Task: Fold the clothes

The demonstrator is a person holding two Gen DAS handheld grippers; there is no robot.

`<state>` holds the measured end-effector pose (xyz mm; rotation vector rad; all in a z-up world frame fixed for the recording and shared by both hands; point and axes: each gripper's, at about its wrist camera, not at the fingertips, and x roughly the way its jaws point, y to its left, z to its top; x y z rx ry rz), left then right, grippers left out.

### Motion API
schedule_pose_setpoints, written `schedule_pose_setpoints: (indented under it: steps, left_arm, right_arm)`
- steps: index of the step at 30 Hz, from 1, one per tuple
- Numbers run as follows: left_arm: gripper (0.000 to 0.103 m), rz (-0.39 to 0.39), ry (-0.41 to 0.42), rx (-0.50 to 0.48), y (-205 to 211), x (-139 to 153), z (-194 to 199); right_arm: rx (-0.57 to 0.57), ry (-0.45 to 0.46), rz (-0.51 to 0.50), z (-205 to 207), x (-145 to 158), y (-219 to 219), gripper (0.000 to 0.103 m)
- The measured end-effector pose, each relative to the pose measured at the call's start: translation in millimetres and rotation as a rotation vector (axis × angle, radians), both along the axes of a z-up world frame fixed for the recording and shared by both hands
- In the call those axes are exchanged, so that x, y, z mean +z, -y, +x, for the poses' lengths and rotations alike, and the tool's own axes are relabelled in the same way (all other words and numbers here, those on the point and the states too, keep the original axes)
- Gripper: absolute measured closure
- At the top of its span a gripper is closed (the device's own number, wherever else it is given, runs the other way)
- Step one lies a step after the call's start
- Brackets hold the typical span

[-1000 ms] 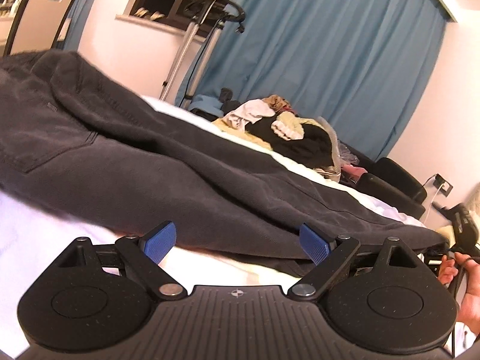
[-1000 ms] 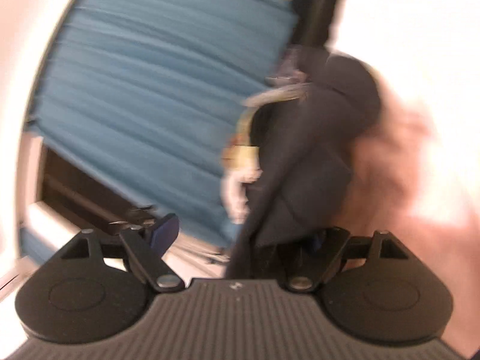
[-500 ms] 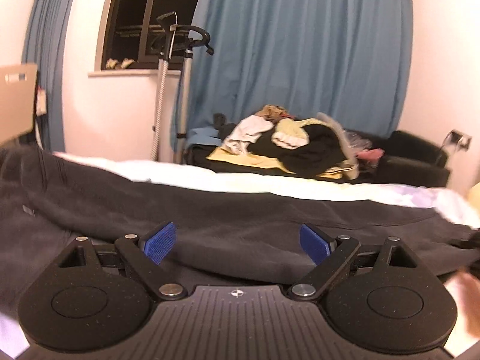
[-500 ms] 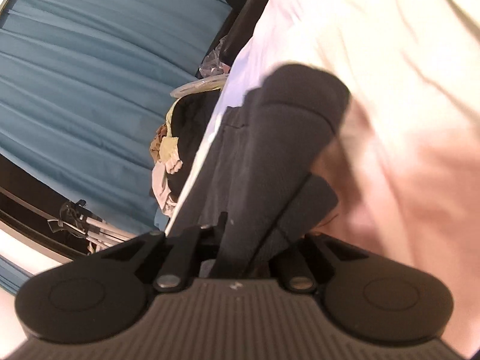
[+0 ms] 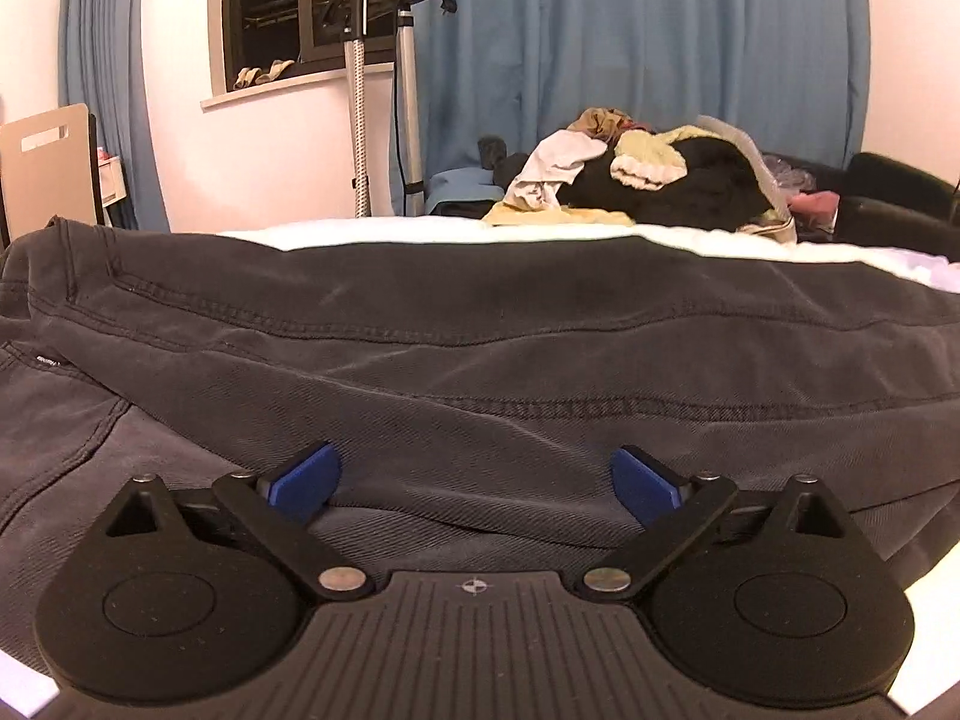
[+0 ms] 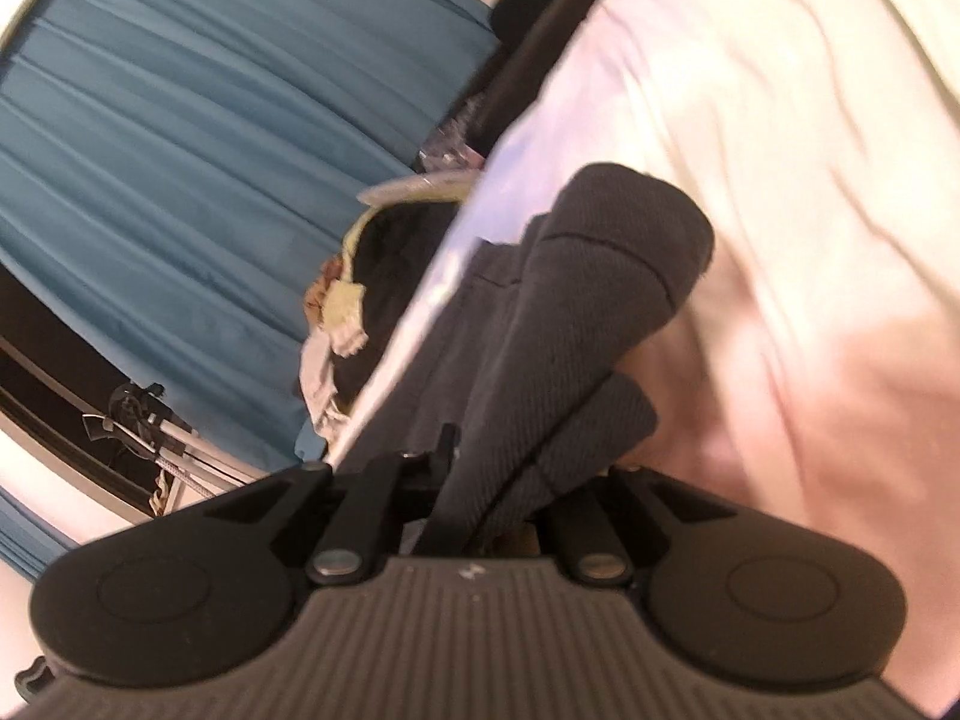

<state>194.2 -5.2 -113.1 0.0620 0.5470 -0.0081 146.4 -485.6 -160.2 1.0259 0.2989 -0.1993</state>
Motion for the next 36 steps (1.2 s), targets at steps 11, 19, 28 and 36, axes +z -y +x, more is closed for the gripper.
schedule_pose_setpoints:
  steps: [11,19,28,36]
  left_arm:
    - [0.002,-0.14,0.052,-0.049,-23.2,51.1,-34.9]
    - [0.002,-0.3,0.196,0.039,-86.3,110.8,-79.2]
    - [0.002,-0.439,0.301,0.215,-166.5,113.8,-88.3]
    - [0.002,-0.52,0.238,0.253,-198.4,89.8,-71.9]
  right_arm:
    - [0.066,0.105,-0.362,14.6,88.4,-76.2,0.095]
    - [0.275,0.202,-0.677,56.3,141.1,-226.4,0.095]
    - [0.82,0.197,-1.06,98.6,49.0,-478.4,0.094]
    - [0.921,0.14,-1.062,101.2,17.4,-493.5,0.079]
